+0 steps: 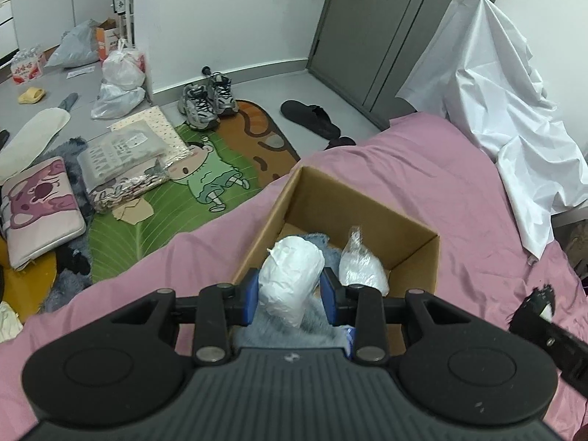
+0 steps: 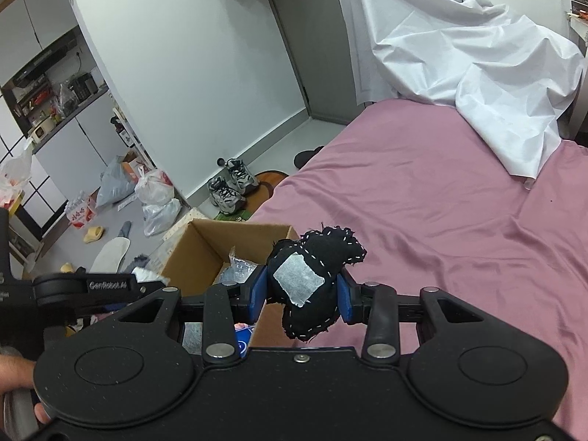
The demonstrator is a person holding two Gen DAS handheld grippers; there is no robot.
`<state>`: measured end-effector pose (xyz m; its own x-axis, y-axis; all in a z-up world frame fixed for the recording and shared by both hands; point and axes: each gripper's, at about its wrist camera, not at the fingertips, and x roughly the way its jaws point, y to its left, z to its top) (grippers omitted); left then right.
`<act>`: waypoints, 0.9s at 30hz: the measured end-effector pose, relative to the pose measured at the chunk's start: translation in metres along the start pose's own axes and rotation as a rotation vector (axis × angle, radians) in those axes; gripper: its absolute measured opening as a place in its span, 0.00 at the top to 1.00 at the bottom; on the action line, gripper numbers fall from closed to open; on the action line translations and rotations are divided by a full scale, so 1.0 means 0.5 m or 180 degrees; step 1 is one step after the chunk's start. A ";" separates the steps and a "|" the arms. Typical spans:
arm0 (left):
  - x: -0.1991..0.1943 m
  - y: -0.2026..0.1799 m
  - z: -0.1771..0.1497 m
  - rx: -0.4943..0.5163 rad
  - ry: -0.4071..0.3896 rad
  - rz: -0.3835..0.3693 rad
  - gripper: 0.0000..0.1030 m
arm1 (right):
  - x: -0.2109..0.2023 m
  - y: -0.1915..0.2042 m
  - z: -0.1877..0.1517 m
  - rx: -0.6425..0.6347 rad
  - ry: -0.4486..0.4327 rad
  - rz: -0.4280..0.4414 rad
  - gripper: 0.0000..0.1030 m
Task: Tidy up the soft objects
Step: 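Carry the cotton roll and black patch over the box with both tools, then open the left tool dropping the cotton roll while the right tool drops the black patch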
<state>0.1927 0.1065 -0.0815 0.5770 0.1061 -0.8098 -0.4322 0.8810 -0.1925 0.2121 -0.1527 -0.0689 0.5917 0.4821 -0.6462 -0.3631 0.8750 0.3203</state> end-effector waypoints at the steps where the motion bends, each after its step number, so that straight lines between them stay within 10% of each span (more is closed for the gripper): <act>1: 0.004 -0.002 0.006 0.0012 -0.0003 -0.0009 0.67 | 0.002 0.001 0.000 0.0002 0.0004 0.0002 0.63; 27: 0.040 0.059 0.076 0.0141 0.0162 0.0034 0.33 | 0.095 0.074 0.026 0.0152 0.0071 0.0428 0.54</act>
<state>0.2178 0.1522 -0.0822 0.5361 0.0932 -0.8390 -0.4064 0.8996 -0.1597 0.2360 -0.0972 -0.0787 0.5237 0.5944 -0.6103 -0.4031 0.8040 0.4372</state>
